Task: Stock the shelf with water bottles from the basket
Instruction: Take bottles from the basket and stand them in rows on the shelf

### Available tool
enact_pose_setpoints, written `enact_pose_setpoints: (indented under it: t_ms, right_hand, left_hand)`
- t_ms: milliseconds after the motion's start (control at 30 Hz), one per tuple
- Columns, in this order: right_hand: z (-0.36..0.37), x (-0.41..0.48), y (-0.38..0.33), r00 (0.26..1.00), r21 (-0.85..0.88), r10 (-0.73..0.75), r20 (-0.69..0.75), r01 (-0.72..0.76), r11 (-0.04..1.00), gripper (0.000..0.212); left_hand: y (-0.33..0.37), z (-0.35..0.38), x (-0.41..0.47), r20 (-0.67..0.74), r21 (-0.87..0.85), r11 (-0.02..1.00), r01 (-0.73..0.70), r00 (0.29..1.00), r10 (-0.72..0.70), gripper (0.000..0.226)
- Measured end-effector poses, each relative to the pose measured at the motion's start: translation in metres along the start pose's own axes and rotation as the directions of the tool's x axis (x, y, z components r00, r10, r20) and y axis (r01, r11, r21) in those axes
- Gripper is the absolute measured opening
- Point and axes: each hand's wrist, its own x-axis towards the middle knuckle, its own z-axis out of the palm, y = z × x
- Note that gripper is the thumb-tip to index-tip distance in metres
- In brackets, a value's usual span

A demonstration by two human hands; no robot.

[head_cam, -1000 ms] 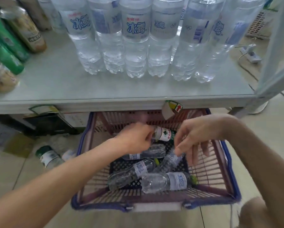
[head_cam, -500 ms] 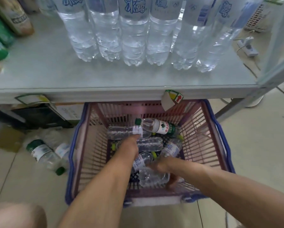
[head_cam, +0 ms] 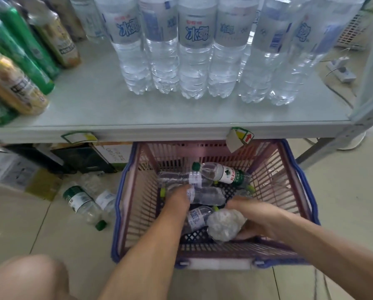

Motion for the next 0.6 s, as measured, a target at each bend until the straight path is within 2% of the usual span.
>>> enact_pose_setpoints:
  t_ms: [33,100,133,200,300,367,467,533,600]
  right_hand:
    - [-0.009,-0.005,-0.002,0.999,0.011,-0.046,0.027,0.046,0.999,0.025]
    - [-0.020,-0.016,-0.010,0.989,-0.027,-0.135,0.064,0.137,0.990,0.018]
    - [-0.023,-0.021,-0.015,0.984,-0.023,-0.166,0.065,0.168,0.986,0.015]
    - [-0.027,-0.025,-0.020,0.972,0.012,-0.219,0.079,0.219,0.976,0.016]
    - [-0.031,-0.030,-0.025,0.947,-0.053,-0.296,0.125,0.304,0.951,0.028]
    - [-0.035,-0.035,-0.027,0.929,-0.102,-0.311,0.199,0.335,0.937,0.024]
    - [-0.055,-0.044,-0.031,0.893,-0.167,-0.331,0.304,0.392,0.905,0.010]
    - [-0.067,-0.043,-0.037,0.887,-0.159,-0.393,0.242,0.436,0.886,0.003]
    - [-0.063,-0.029,-0.033,0.918,-0.168,-0.376,0.122,0.393,0.904,0.012]
  left_hand:
    - [-0.001,0.003,0.008,0.006,-0.056,0.998,-0.016,1.000,0.016,0.076]
    - [0.016,0.004,-0.024,-0.149,-0.145,0.986,-0.079,0.987,0.057,0.113]
    - [0.024,0.004,-0.049,-0.198,-0.163,0.981,-0.101,0.978,0.067,0.117]
    - [0.041,0.007,-0.119,-0.253,-0.081,0.976,-0.203,0.951,0.177,0.101]
    - [0.049,0.004,-0.147,-0.254,0.150,0.940,-0.307,0.907,0.336,0.077]
    - [0.057,-0.003,-0.166,-0.197,0.325,0.883,-0.339,0.889,0.414,0.070]
    - [0.079,-0.019,-0.188,-0.111,0.506,0.796,-0.333,0.890,0.443,0.053]
    - [0.094,-0.030,-0.206,-0.078,0.579,0.740,-0.341,0.881,0.467,0.054]
    - [0.097,-0.038,-0.209,-0.079,0.589,0.732,-0.344,0.876,0.475,0.058]
